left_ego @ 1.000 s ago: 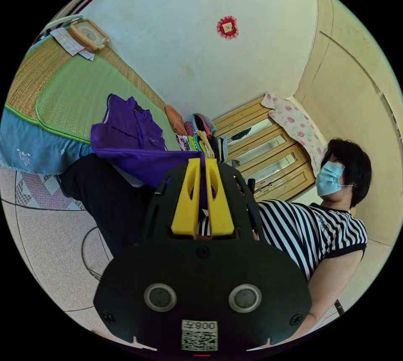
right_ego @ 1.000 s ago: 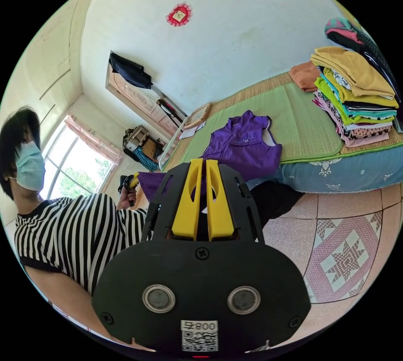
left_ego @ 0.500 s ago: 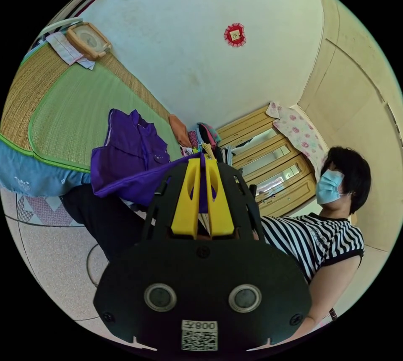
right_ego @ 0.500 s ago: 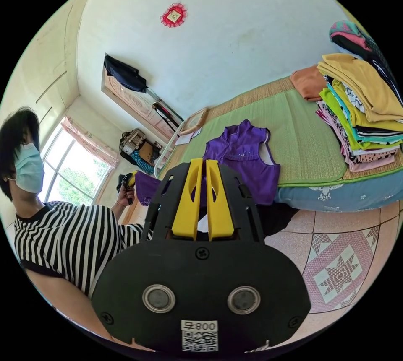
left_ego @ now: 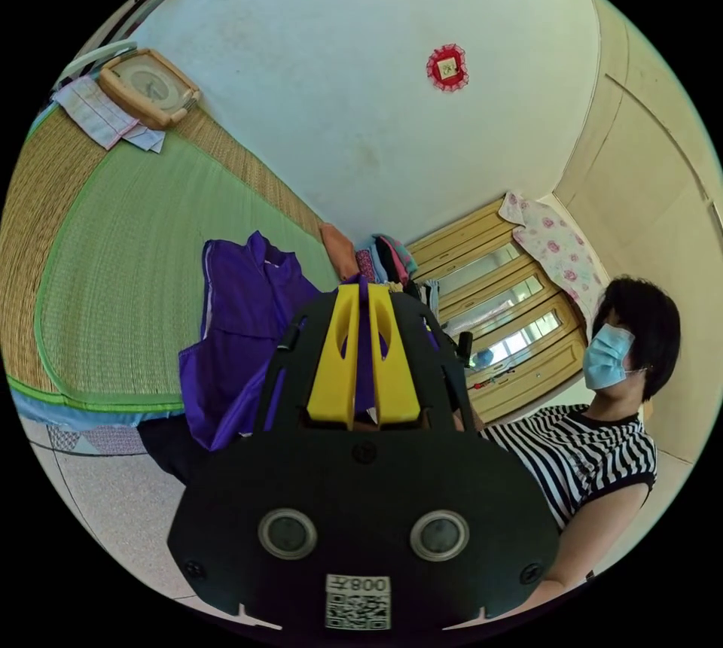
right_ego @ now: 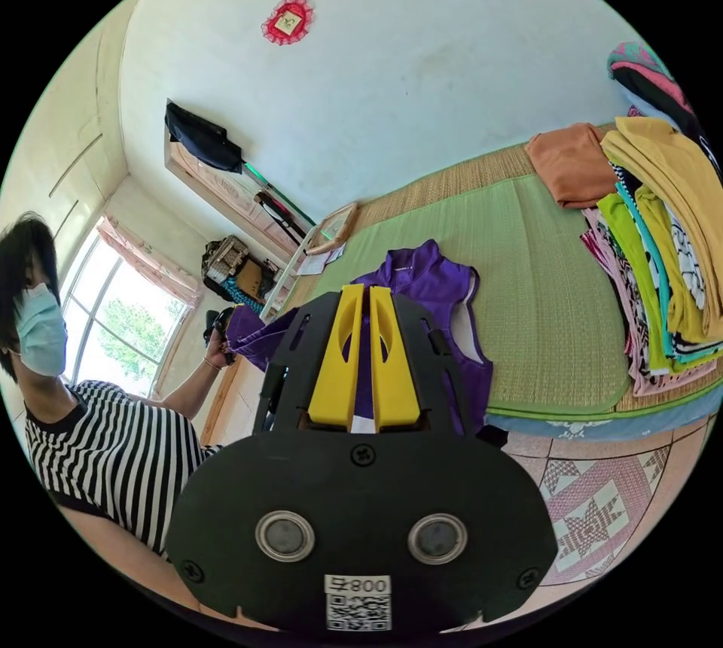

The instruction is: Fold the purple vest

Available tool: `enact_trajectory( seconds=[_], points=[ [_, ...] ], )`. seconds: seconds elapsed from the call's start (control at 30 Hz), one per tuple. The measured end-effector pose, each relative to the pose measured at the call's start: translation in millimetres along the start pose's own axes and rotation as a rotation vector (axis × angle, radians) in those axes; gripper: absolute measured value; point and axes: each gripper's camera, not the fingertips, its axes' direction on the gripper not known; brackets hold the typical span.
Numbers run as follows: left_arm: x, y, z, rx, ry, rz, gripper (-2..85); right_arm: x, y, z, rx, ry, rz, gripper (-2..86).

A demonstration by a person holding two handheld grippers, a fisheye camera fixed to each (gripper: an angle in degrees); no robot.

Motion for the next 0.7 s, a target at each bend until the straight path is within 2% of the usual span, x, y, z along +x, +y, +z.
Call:
enact_trajectory(
  seconds=[0.33, 0.7],
  points=[
    [-121, -51, 110, 0.013, -0.076, -0.108, 2.0, 79, -81, 126, -0.062, 0.062, 0.1, 1.1],
    [-244, -81, 258, -0.081, -0.184, -0.21, 2.2, 153, -153, 272, -0.21, 0.067, 0.188, 1.3]
  ],
)
